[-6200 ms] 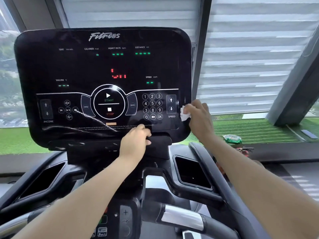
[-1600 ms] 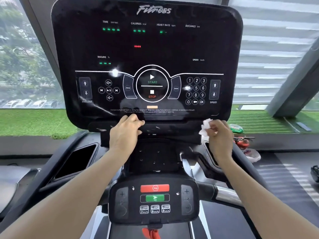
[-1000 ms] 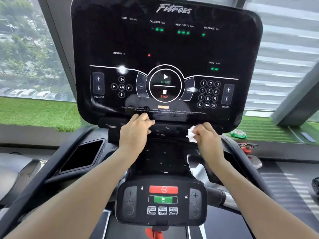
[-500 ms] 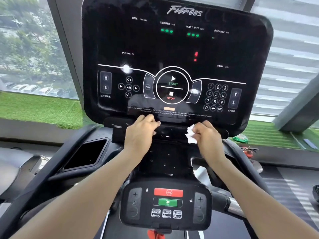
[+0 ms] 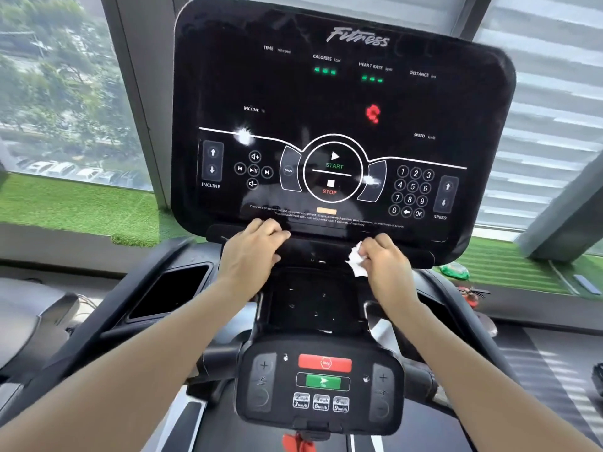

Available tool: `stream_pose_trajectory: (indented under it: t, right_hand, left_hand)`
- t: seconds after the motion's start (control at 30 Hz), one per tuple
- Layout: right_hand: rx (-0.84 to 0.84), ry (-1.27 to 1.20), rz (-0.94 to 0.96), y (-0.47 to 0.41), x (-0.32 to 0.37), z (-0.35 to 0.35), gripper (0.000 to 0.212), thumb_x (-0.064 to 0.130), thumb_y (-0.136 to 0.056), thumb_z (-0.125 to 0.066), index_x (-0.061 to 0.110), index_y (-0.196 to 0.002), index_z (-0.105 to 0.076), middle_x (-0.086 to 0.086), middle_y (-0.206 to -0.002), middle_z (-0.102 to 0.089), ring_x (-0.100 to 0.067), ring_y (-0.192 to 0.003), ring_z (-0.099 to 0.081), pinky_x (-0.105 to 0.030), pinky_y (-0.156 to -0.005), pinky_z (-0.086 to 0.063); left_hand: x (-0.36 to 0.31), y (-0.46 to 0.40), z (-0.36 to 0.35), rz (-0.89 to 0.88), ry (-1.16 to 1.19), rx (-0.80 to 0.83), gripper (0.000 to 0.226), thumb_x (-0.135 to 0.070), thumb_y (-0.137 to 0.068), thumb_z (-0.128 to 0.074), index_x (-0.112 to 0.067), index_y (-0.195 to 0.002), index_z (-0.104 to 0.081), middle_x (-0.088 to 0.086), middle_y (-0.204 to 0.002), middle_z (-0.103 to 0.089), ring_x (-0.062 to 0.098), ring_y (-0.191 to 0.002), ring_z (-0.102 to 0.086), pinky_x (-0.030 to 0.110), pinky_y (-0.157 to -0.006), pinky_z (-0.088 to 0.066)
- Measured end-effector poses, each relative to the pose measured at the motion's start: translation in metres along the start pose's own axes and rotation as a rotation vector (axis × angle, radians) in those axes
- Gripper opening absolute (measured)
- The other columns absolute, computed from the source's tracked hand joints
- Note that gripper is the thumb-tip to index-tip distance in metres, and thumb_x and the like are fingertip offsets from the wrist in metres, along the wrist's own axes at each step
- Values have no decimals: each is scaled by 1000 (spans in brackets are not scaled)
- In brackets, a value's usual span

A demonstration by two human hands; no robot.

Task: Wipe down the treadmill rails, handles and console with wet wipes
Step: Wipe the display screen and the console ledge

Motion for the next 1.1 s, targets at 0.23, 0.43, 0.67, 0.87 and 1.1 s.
stream_pose_trajectory:
  t: [0.23, 0.43, 0.67, 0.87, 1.1]
  right_hand:
    - [104, 55, 195, -14, 115, -30, 25, 3, -89, -47, 4, -114, -55, -13, -116, -49, -32, -105, -51, -35, -77, -39]
    - [29, 70, 85, -3, 48, -14, 27, -8, -76, -57, 7, -98, -60, -9, -100, -51, -33, -91, -55, -30, -64, -33]
    - [22, 47, 78, -9, 60, -15, 20, -4, -79, -57, 3, -97, -61, -14, -101, -53, -37, -90, -56, -33, -66, -36]
    - [106, 46, 198, -18, 124, -35, 25, 2, -90, -47, 4, -113, -55, -12, -117, -49, -31, -105, -52, -35, -81, -41]
    - [68, 6, 9, -4, 34, -18, 19, -10, -72, -64, 4, -83, -59, -11, -89, -51, -37, -73, -58, -31, -59, -38]
  left_hand:
    - [24, 8, 12, -23, -45, -93, 50, -1, -61, -83, -18, -106, -71, -8, -94, -61, 19, -87, -54, 32, -48, -53]
    - [24, 7, 13, -47, -5, -137, 46, 1, -61, -83, -18, -101, -73, -9, -86, -63, 18, -78, -54, 28, -43, -49]
    - [27, 4, 10, -15, 11, -123, 47, 2, -60, -84, -21, -99, -73, -12, -81, -59, 13, -78, -50, 26, -40, -47]
    - [25, 2, 12, -43, -39, -90, 44, -7, -60, -85, -22, -99, -72, -9, -85, -58, 18, -80, -54, 31, -38, -48]
    - [71, 25, 31, 50, 30, -107, 62, 0, -65, -80, -15, -123, -62, -5, -113, -58, 16, -101, -53, 30, -62, -52]
Point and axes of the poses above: each hand's wrist, its own y-axis away from the middle knuckle, its own z-axis out of the back of the hand, x = y × z, the point moved 10 cm from there along -y, towards the middle knuckle
